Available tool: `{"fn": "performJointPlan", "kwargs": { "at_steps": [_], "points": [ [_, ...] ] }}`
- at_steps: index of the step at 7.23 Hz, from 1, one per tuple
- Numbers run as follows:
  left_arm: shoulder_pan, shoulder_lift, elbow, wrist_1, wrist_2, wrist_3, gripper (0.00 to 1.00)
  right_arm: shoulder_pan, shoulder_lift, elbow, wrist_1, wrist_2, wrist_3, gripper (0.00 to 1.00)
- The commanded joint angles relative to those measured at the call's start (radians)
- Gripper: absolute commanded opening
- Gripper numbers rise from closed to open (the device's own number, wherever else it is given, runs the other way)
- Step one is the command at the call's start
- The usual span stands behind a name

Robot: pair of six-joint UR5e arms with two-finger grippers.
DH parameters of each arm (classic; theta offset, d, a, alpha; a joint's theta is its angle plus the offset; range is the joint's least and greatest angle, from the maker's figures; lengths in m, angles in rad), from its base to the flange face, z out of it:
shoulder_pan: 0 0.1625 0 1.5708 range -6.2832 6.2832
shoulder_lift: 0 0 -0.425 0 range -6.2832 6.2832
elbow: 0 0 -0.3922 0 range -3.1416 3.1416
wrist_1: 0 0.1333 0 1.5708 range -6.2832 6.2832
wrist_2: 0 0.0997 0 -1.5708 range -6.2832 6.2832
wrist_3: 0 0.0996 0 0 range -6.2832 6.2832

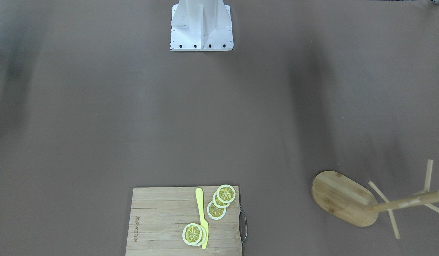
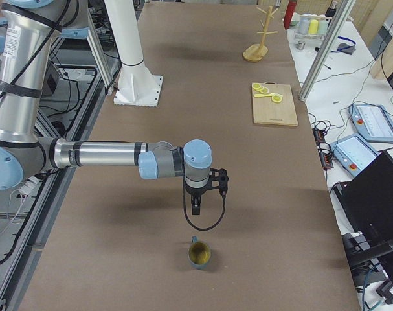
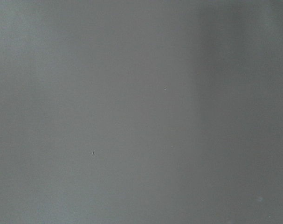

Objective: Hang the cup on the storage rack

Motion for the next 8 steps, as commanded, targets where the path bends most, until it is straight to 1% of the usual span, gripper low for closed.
{"fn": "performJointPlan", "kwargs": {
  "at_steps": [1, 2, 4, 5, 6, 8],
  "points": [
    [0.000, 0.000, 0.000, 0.000, 0.001, 0.001, 0.99, 0.001, 0.002, 0.001, 0.001, 0.000, 0.000, 1.00],
    [0.000, 0.000, -0.003, 0.000, 0.002, 0.001, 0.99, 0.001, 0.005, 0.001, 0.001, -0.001, 0.000, 1.00],
    [0.000, 0.003, -0.023, -0.002, 0.000, 0.001, 0.99, 0.001, -0.011, 0.055, -0.001, 0.011, 0.000, 1.00],
    [0.000, 0.014, -0.034, -0.002, -0.006, 0.001, 0.99, 0.001, -0.011, 0.082, -0.001, 0.031, 0.000, 1.00],
    [0.000, 0.015, -0.034, -0.002, -0.030, 0.001, 0.99, 0.001, -0.012, 0.099, -0.002, 0.031, 0.006, 1.00],
    [-0.002, 0.014, -0.043, -0.038, -0.031, 0.001, 0.99, 0.001, -0.011, 0.150, -0.001, 0.034, 0.008, 1.00]
  ]
}}
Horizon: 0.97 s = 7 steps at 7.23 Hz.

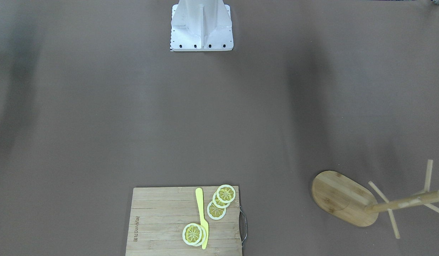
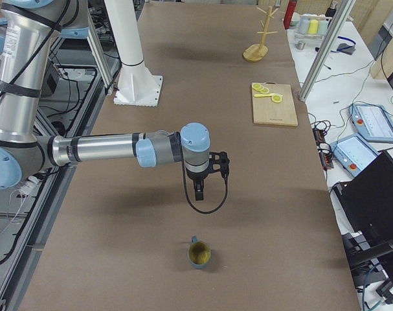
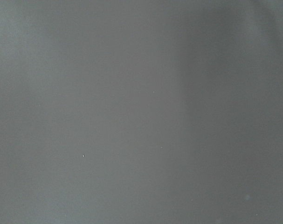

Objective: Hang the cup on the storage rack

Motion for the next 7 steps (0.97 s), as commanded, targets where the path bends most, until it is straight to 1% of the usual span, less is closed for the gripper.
{"fn": "performJointPlan", "kwargs": {
  "at_steps": [1, 2, 3, 4, 6, 7],
  "points": [
    [-0.001, 0.001, -0.007, -0.039, -0.005, 0.000, 0.99, 0.000, 0.008, 0.041, 0.001, 0.000, 0.003, 1.00],
    [-0.002, 0.001, -0.013, -0.053, -0.005, 0.000, 0.99, 0.002, 0.009, 0.064, 0.001, -0.002, 0.007, 1.00],
    [-0.004, 0.003, -0.042, -0.080, -0.005, -0.002, 0.99, 0.020, 0.035, 0.063, 0.000, -0.011, 0.010, 1.00],
    [-0.004, -0.002, -0.050, -0.103, -0.005, -0.005, 0.99, 0.038, 0.043, 0.058, 0.000, -0.014, 0.011, 1.00],
    [-0.004, 0.001, -0.033, -0.247, -0.005, -0.012, 0.99, 0.040, 0.042, 0.049, 0.000, -0.013, 0.005, 1.00],
    [-0.004, 0.001, -0.045, -0.261, -0.005, -0.012, 0.99, 0.046, 0.031, 0.046, 0.009, -0.013, 0.002, 1.00]
  ]
}}
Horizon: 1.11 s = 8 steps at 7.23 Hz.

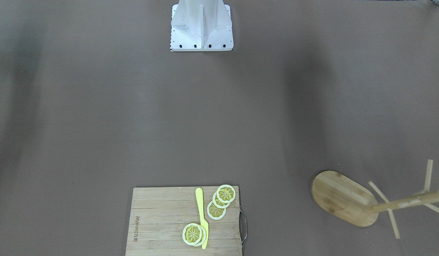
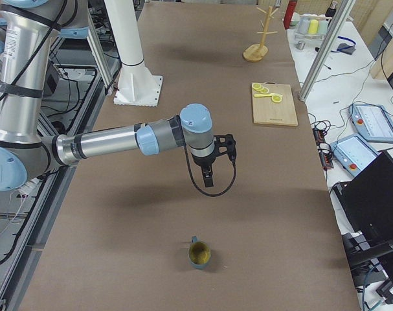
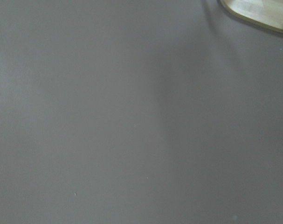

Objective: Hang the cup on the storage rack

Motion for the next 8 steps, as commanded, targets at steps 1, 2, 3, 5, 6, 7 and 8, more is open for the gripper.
{"fn": "performJointPlan", "kwargs": {
  "at_steps": [1, 2, 3, 5, 6, 7, 8],
  "points": [
    [0.001, -0.012, 0.013, -0.077, 0.002, 0.001, 0.99, 0.014, -0.044, -0.007, 0.048, 0.000, -0.006, 1.00],
    [0.001, -0.026, 0.057, -0.164, 0.003, -0.002, 0.99, 0.027, -0.095, -0.026, 0.143, 0.001, -0.009, 1.00],
    [0.001, -0.011, 0.067, -0.215, 0.002, 0.001, 0.99, 0.050, -0.112, -0.083, 0.245, -0.002, -0.011, 1.00],
    [0.001, 0.032, 0.080, -0.286, 0.000, 0.004, 0.99, 0.096, -0.121, -0.236, 0.370, -0.004, -0.030, 1.00],
    [0.001, 0.038, 0.090, -0.324, -0.005, 0.004, 0.99, 0.116, -0.118, -0.338, 0.453, -0.004, -0.064, 1.00],
    [0.001, 0.064, 0.100, -0.376, -0.014, 0.001, 0.99, 0.174, -0.100, -0.473, 0.529, 0.003, -0.161, 1.00],
    [0.001, 0.083, 0.105, -0.405, -0.014, 0.000, 0.99, 0.220, -0.086, -0.520, 0.535, 0.007, -0.187, 1.00]
  ]
}}
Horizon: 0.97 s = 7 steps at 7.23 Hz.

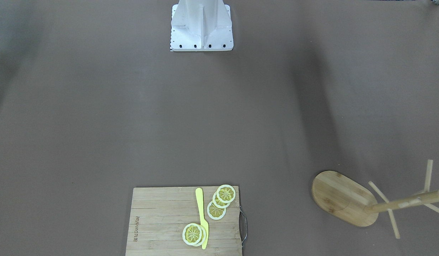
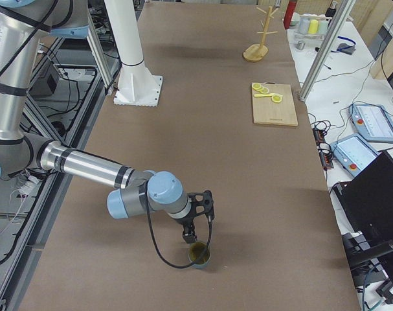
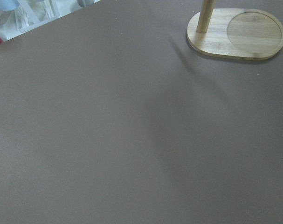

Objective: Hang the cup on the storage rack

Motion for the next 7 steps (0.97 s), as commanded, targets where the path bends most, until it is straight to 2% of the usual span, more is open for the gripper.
{"fn": "performJointPlan", "kwargs": {
  "at_steps": [1, 4, 7],
  "points": [
    [-0.001, 0.031, 0.009, -0.062, -0.005, -0.002, 0.99, 0.077, 0.017, -0.122, 0.044, -0.005, -0.091, 1.00],
    [-0.001, 0.074, 0.012, -0.123, -0.025, -0.004, 0.99, 0.109, 0.138, -0.308, 0.052, -0.007, -0.171, 1.00],
    [-0.003, 0.080, 0.012, -0.130, -0.025, -0.002, 0.99, 0.108, 0.184, -0.370, 0.053, -0.016, -0.170, 1.00]
  ]
}}
